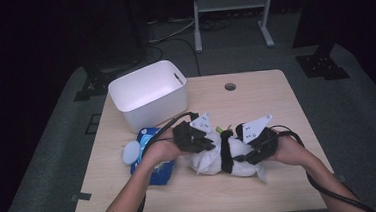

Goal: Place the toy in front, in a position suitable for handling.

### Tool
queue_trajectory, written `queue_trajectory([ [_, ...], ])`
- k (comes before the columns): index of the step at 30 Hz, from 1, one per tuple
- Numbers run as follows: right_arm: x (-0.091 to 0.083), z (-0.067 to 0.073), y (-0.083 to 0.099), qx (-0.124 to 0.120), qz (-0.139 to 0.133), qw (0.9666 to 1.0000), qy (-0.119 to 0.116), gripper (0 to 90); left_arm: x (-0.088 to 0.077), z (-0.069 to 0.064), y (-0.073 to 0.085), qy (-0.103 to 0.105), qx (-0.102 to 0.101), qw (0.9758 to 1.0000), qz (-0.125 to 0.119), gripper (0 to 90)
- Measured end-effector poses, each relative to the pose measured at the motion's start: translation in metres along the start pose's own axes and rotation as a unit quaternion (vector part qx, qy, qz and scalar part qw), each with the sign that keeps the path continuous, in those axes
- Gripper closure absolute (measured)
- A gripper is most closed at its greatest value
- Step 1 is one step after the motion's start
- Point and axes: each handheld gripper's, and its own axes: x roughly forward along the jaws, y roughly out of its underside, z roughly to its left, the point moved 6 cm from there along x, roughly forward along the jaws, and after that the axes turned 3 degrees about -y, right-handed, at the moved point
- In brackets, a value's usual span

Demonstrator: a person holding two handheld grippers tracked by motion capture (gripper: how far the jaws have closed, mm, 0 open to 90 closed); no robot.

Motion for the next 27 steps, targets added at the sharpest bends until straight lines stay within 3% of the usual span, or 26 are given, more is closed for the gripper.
queue_trajectory([
  [7, 0.010, 0.005, -0.011, 0.005, -0.006, 1.0000, -0.002, 39.4, 0.014, -0.005, -0.005, 0.011, 0.011, 0.9998, 0.012, 83.6],
  [13, 0.008, 0.004, -0.014, 0.006, 0.002, 0.9999, 0.014, 26.7, 0.016, -0.004, -0.001, 0.006, 0.008, 0.9998, 0.014, 83.8],
  [15, 0.007, 0.004, -0.017, -0.006, 0.013, 0.9997, 0.020, 23.4, 0.016, -0.005, -0.001, 0.007, 0.009, 0.9998, 0.014, 83.8],
  [19, 0.000, 0.000, -0.023, -0.001, 0.020, 0.9998, -0.002, 22.6, 0.015, -0.007, 0.001, 0.008, 0.005, 0.9998, 0.015, 83.8],
  [20, -0.001, -0.003, -0.025, 0.003, 0.026, 0.9995, -0.016, 22.5, 0.014, -0.007, 0.001, 0.007, 0.005, 0.9999, 0.013, 83.8],
  [27, -0.002, -0.009, -0.028, 0.004, 0.042, 0.9989, -0.020, 24.2, 0.008, -0.007, 0.003, 0.012, 0.007, 0.9998, 0.012, 83.9],
])
